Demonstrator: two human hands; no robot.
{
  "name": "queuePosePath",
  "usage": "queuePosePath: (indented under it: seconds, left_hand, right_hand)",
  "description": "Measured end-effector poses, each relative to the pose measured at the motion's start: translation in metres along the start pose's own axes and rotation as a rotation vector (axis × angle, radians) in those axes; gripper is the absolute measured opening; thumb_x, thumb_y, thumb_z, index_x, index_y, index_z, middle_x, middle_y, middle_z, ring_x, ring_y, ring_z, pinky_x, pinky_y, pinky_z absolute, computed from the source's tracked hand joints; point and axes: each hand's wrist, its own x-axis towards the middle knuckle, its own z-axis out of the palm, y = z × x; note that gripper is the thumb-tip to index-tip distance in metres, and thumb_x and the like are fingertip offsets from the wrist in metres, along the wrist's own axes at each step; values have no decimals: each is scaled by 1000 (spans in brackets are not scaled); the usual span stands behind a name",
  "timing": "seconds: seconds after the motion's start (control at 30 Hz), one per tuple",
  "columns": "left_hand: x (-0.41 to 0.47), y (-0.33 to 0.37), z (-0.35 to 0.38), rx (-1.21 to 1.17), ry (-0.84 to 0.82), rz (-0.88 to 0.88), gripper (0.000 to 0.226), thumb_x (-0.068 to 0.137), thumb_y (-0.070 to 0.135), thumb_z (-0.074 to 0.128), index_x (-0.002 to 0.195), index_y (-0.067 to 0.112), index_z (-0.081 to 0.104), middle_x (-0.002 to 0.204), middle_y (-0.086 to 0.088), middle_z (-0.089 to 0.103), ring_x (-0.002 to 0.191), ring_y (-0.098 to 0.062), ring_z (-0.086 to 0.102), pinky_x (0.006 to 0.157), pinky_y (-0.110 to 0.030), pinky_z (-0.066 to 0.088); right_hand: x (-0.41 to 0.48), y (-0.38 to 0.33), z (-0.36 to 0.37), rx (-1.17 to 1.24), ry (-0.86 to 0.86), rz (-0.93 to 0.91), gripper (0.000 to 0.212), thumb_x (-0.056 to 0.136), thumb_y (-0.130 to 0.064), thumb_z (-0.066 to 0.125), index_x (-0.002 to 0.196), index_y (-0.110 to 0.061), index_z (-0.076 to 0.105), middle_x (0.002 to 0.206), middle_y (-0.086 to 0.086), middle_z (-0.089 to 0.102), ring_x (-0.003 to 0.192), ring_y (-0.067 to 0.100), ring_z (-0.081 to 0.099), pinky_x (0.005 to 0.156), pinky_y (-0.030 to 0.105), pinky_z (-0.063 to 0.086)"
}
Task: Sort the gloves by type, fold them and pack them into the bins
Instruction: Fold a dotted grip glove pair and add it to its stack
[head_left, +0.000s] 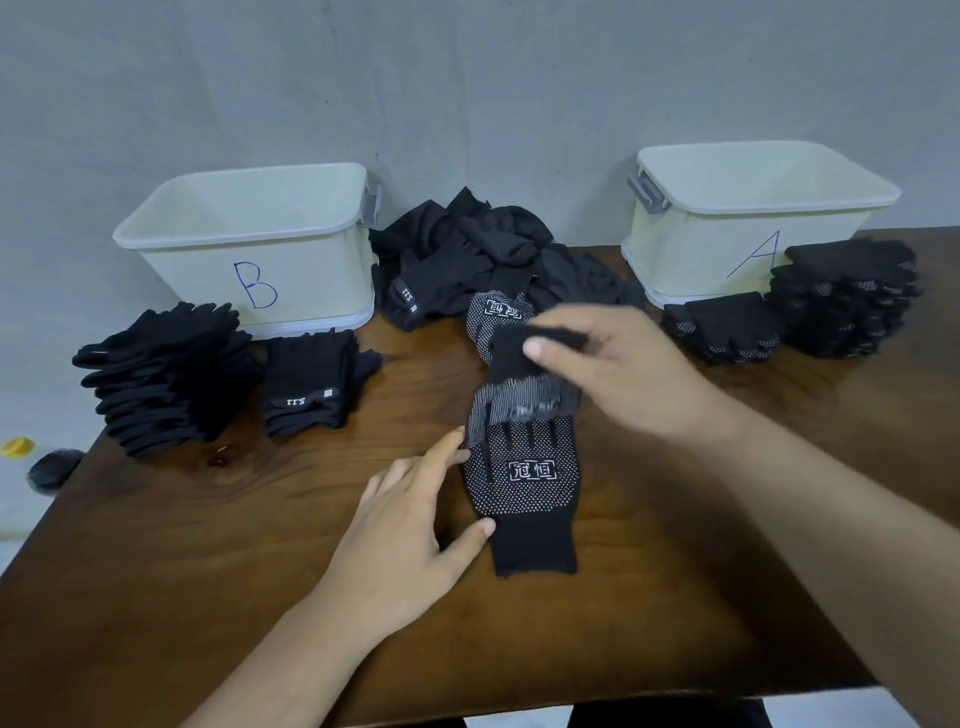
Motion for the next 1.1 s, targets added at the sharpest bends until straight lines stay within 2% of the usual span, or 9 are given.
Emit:
queuePosePath:
  seconds: [0.2, 0.37, 0.5, 0.6, 0.67, 0.83, 0.97, 1.1]
  left_hand:
    - [0, -3, 0, -14, 2, -14, 93, 93, 64, 64, 165, 45, 8, 154, 37, 37, 140, 7, 32, 123, -30, 24]
    - [2, -3, 2, -10, 17, -4, 93, 93, 65, 63, 165, 43, 9, 154, 36, 38, 142, 7, 31, 121, -27, 22]
    - [2, -3, 1, -21, 26, -16, 98, 92, 64, 66, 166, 39, 7, 148, 37, 39, 140, 5, 35, 122, -30, 25]
    - [0, 0, 0, -22, 28, -38, 100, 93, 64, 66, 167, 43, 3, 134, 33, 37, 127, 2, 41, 120, -28, 26]
    - [-1, 2, -2, -24, 15, -45, 99, 94, 64, 66, 166, 48, 0, 137, 32, 32, 131, 2, 38, 120, -27, 25]
    - [0, 2, -1, 16, -6, -27, 86, 95, 60, 64, 164, 49, 14, 152, 28, 37, 145, 3, 27, 118, -23, 21]
    - [2, 0, -1, 80, -42, 3, 71, 97, 67, 51, 161, 45, 32, 162, 27, 31, 150, 3, 18, 126, -29, 20]
    - [1, 3, -1, 175, -78, 17, 80, 93, 75, 25, 166, 44, 21, 170, 27, 19, 157, 0, 7, 126, -26, 5]
  right_hand:
    - [47, -12, -16, 47, 94, -44, 16, 104, -27, 69, 116, -24, 79, 112, -6, 80, 111, 22, 74, 106, 57, 53]
    - [15, -11, -4, -40, 15, -24, 17, 104, -23, 69, 116, -33, 78, 111, -18, 78, 107, 5, 72, 101, 38, 57]
    - [-24, -2, 10, -30, -92, -4, 18, 103, -18, 72, 116, -28, 79, 107, -10, 79, 101, 12, 75, 95, 44, 59]
    - [-57, 9, 24, -67, -164, 8, 18, 100, -18, 76, 115, -25, 81, 109, -15, 79, 101, 8, 75, 91, 43, 59]
    - [-78, 17, 33, -144, -220, -30, 21, 100, -20, 76, 119, -27, 80, 115, -19, 77, 107, 6, 74, 89, 43, 60]
    - [-101, 33, 48, -240, -238, -91, 32, 97, -19, 75, 128, -28, 76, 131, -22, 69, 124, 3, 64, 106, 33, 52]
    - [-104, 36, 48, -315, -247, -147, 27, 98, -37, 75, 124, -30, 79, 136, -22, 68, 132, -1, 58, 109, 34, 51]
    - [-109, 36, 47, -320, -228, -144, 31, 99, -53, 72, 120, -33, 82, 140, -22, 67, 137, -7, 53, 114, 31, 49]
